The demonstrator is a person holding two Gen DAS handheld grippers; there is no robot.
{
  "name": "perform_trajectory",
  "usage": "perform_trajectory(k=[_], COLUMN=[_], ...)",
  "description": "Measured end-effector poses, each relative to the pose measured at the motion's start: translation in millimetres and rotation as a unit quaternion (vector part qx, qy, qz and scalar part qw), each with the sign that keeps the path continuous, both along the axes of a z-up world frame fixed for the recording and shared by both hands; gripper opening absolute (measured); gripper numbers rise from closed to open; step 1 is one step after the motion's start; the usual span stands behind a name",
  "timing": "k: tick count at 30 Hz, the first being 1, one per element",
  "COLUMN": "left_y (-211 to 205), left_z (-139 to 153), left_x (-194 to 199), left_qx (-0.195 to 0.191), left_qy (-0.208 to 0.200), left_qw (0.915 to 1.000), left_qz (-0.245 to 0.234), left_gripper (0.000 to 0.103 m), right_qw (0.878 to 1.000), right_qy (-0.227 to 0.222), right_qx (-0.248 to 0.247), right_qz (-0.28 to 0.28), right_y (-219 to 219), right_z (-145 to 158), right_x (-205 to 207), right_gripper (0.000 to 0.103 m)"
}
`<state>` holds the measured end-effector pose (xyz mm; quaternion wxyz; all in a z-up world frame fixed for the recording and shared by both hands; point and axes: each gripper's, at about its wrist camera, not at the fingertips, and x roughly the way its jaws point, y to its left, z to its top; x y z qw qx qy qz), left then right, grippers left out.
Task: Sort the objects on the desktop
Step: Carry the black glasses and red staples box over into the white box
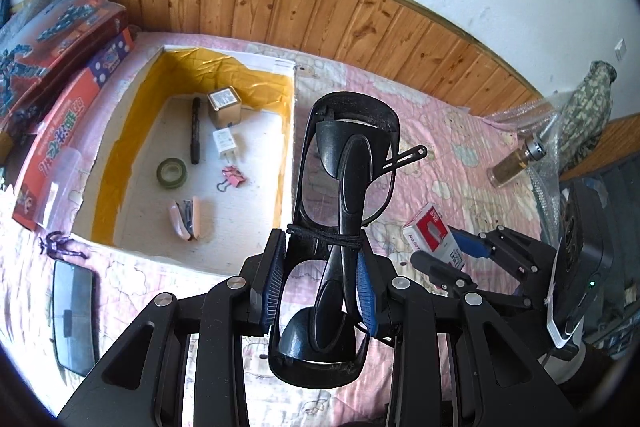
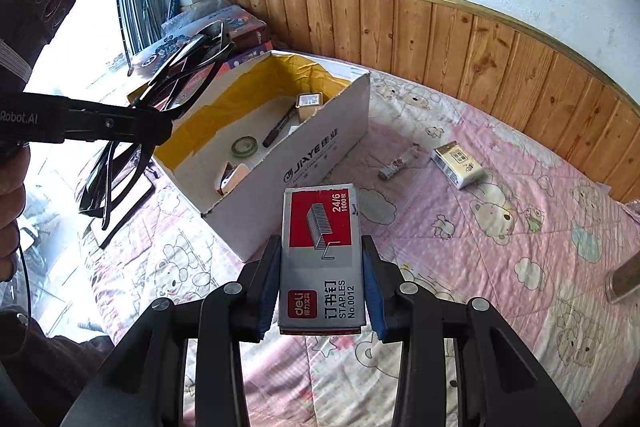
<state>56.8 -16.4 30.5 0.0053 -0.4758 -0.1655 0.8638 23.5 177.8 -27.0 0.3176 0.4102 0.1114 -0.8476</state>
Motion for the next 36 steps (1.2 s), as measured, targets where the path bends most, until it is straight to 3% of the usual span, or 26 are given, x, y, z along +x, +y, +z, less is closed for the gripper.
perform_trajectory(k=[14, 24, 29, 36], left_y=[-59, -82, -89, -116], left_z=[11, -18, -35, -40], left_x=[-4, -24, -33, -54], left_qx=[-0.041, 0.036, 0.05, 0.043], left_qy=[0.006, -0.038, -0.058, -0.066], left_qw=[0.9981, 0.9953, 0.9919, 0.9893], left_qz=[0.045, 0.081, 0.101, 0.123], left_gripper=[0.033, 0.033, 0.033, 0.033], right_qw=[0.998, 0.997, 0.996, 0.995], right_qy=[0.019, 0.016, 0.011, 0.009], right_qx=[-0.009, -0.023, -0.029, -0.027], right_qz=[0.053, 0.076, 0.081, 0.098], right_y=[-42, -65, -74, -91], right_z=[21, 30, 35, 34], right_x=[-3, -17, -31, -43], right_gripper=[0.039, 0.039, 0.039, 0.039])
